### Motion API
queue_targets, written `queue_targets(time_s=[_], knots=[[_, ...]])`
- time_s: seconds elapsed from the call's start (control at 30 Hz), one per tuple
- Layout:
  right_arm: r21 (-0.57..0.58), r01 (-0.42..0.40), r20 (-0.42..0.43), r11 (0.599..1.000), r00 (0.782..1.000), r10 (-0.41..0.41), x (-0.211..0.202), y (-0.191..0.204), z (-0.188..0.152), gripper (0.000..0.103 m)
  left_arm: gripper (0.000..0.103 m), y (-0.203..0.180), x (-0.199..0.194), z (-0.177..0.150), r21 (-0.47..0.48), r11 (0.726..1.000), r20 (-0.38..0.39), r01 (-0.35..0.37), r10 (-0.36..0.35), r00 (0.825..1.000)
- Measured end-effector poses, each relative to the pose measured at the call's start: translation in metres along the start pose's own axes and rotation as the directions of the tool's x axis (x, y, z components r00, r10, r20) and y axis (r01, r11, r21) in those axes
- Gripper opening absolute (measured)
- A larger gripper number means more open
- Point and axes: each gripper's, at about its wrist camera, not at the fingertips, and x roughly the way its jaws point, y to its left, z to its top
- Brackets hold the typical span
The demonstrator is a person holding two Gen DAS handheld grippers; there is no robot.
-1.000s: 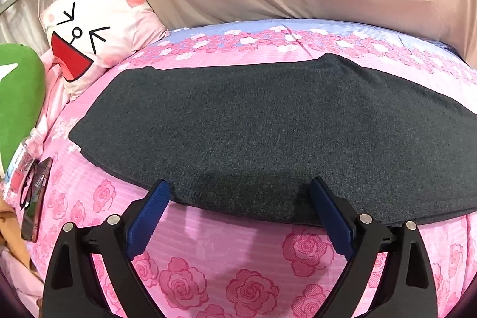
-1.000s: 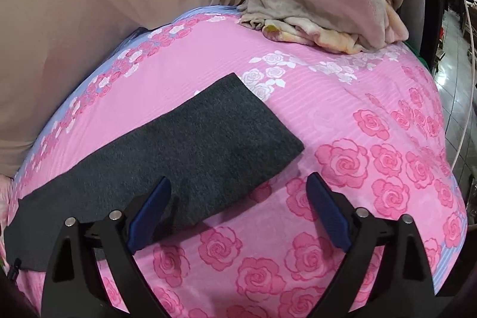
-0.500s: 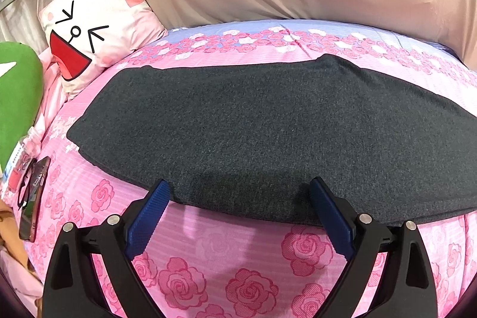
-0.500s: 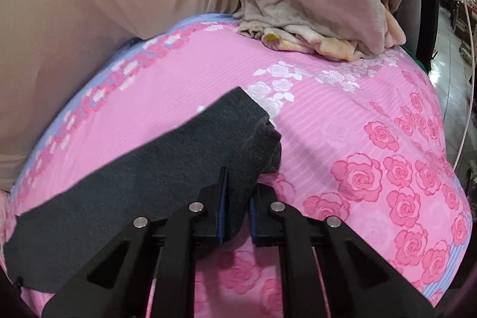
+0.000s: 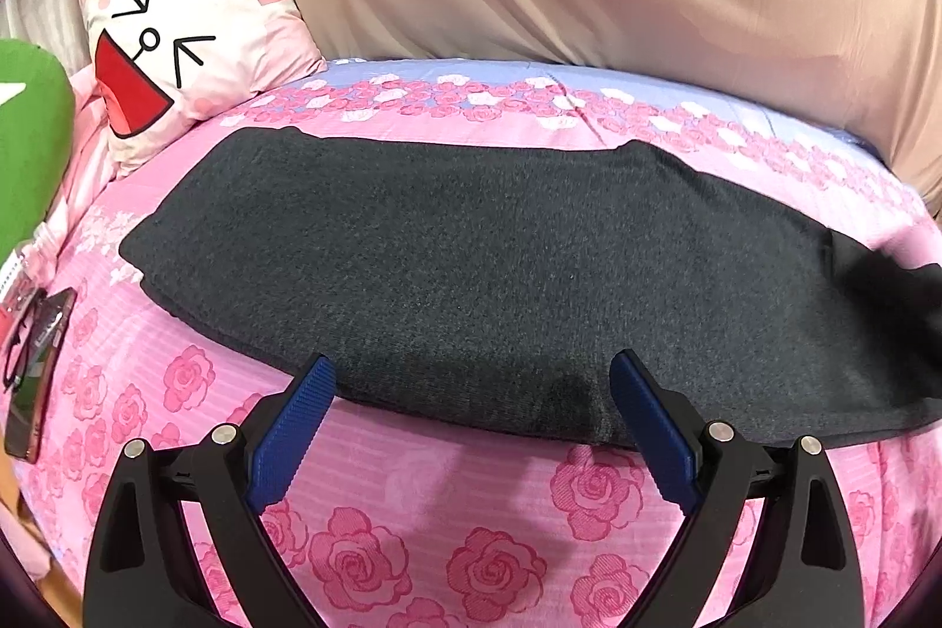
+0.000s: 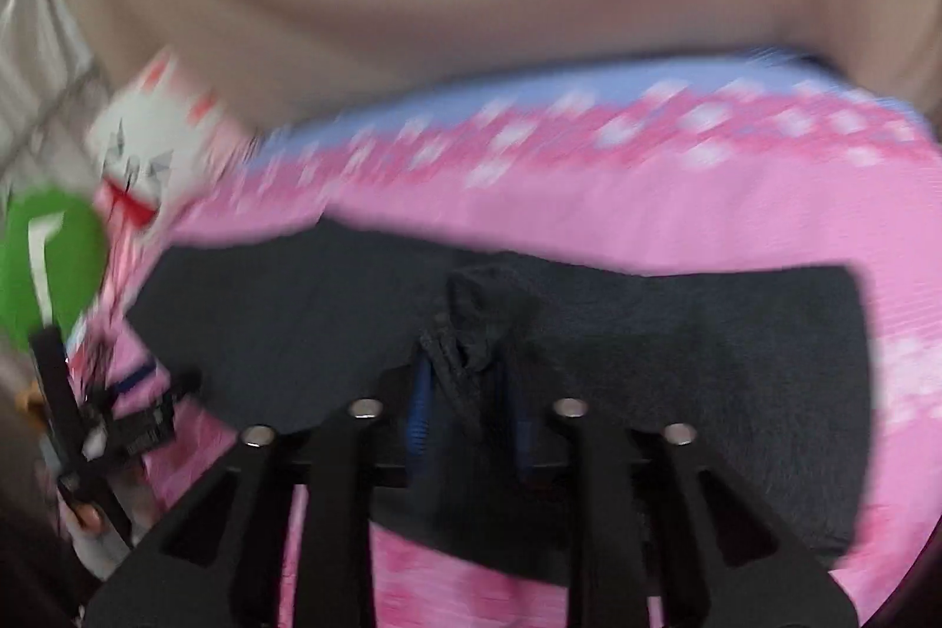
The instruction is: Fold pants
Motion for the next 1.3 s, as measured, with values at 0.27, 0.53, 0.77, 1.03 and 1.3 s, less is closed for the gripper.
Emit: queue_targets(time_s=[0.27, 0.53, 0.77, 1.03, 1.3], knots=[[-0.242, 0.31, 0.15, 0.919, 0.948, -0.28, -0.021, 0.033, -0.028, 0.079, 0.093, 0.007, -0.006, 0.0, -0.027, 0.997, 0.028, 0.068, -0.068, 0.997], [-0.277, 0.233, 0.039, 0.932, 0.972, -0.232, 0.027, 0.033, -0.017, 0.049, 0.093, 0.009, -0.008, 0.0, -0.04, 0.996, 0.04, 0.082, -0.08, 0.996], [-0.163, 0.091, 0.054, 0.983, 0.995, -0.083, 0.001, 0.05, 0.025, 0.011, 0.093, 0.017, -0.009, -0.001, -0.075, 0.99, 0.048, 0.118, -0.114, 0.992], [-0.276, 0.041, -0.056, 0.96, 0.997, -0.059, 0.06, 0.101, -0.009, 0.016, 0.093, 0.02, -0.008, -0.002, -0.091, 0.988, 0.044, 0.128, -0.125, 0.991], [-0.055, 0.162, 0.169, 0.985, 0.974, -0.151, -0.053, 0.017, -0.023, 0.069, 0.093, 0.038, -0.006, -0.001, -0.178, 0.966, 0.041, 0.189, -0.184, 0.982]])
